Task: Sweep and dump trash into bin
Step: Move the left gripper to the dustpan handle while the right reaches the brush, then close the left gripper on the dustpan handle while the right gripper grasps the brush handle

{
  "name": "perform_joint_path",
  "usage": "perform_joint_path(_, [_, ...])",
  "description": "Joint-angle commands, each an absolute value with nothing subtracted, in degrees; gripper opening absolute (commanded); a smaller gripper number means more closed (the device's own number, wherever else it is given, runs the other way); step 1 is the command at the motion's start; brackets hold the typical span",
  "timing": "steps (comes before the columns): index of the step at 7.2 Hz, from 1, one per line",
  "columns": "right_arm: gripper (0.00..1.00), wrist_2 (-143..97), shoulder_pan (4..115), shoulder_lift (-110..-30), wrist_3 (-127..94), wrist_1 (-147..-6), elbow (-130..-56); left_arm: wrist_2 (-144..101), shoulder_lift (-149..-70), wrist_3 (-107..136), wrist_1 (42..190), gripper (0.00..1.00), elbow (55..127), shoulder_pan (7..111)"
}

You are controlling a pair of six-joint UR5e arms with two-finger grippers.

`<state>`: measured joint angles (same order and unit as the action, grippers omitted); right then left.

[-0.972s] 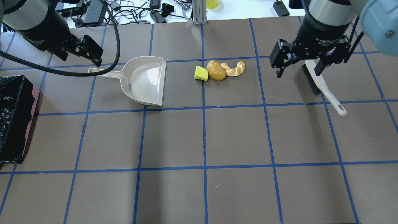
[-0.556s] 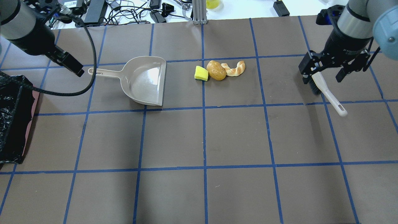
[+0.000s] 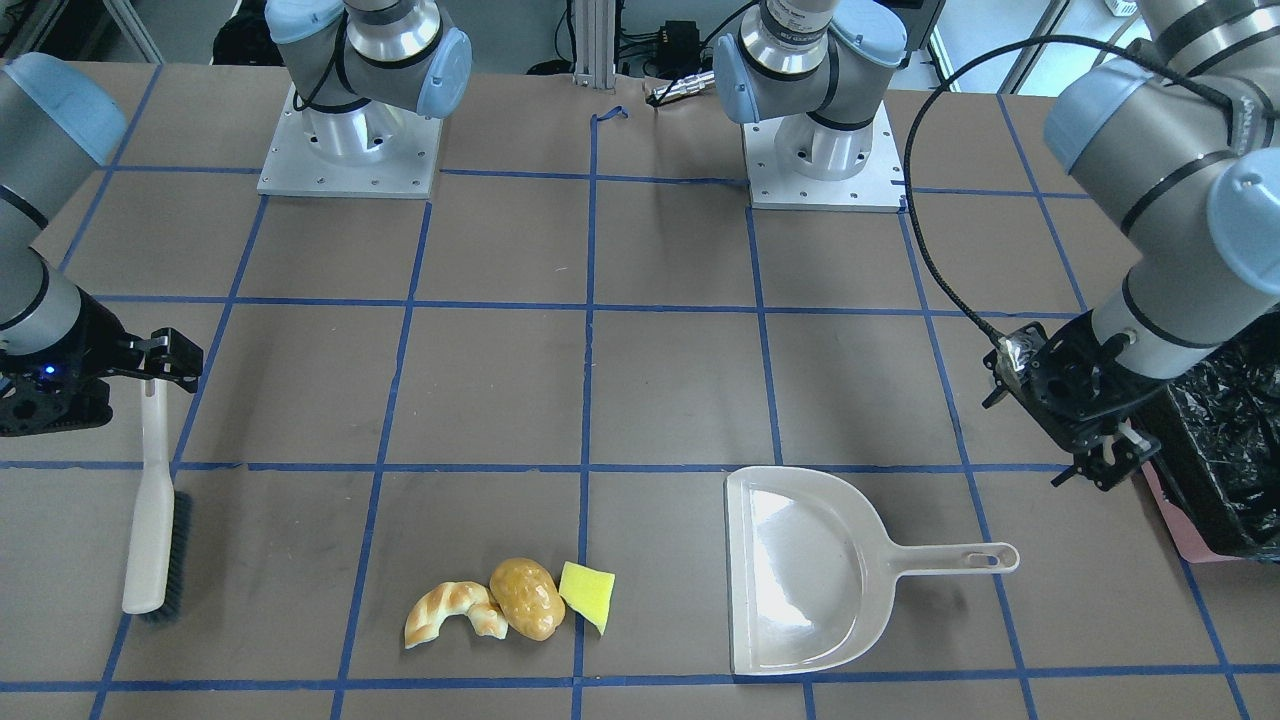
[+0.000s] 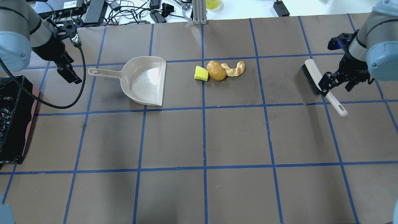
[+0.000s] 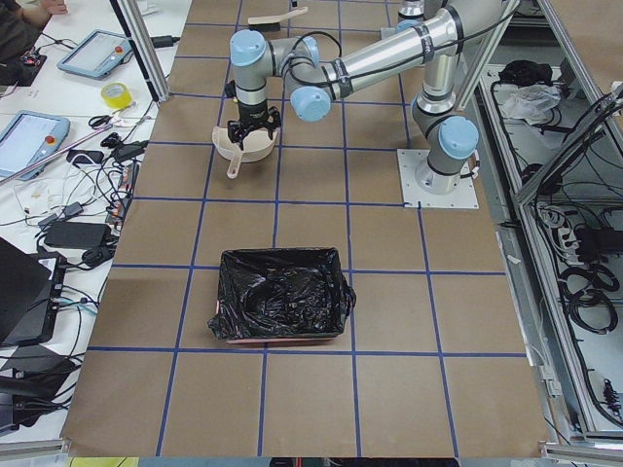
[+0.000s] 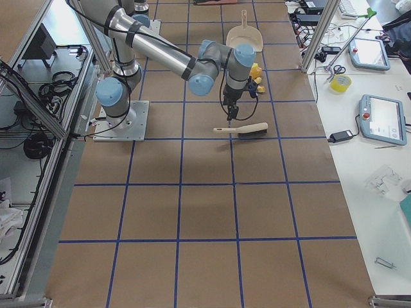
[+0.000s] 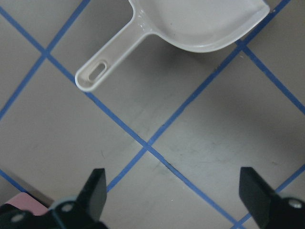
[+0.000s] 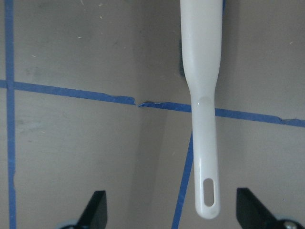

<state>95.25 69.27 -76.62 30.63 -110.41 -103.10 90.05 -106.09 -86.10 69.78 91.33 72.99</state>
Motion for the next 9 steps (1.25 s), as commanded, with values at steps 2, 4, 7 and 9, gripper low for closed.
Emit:
perform_joint_path(2, [0.85, 98.3, 65.9, -73.3, 38.2, -116.1, -106.8, 90.3, -115.7, -107.5, 69.6, 1.00, 83.0, 73.8])
perform_joint_path(4, [0.85, 98.3, 65.9, -72.1, 39.7, -116.9, -107.0, 90.6, -119.4, -107.6, 63.9, 1.00, 83.0, 76.0])
perform_joint_path(7, [0.67, 98.3, 65.9, -72.2, 40.6, -116.6, -107.2, 100.2, -120.8, -103.2, 62.3, 0.96, 83.1, 80.1])
perform_joint_path(9, [0.16, 98.2, 65.9, -72.3, 39.6, -116.5, -107.2, 100.0, -121.1, -101.0, 62.4, 0.95, 84.7, 79.9])
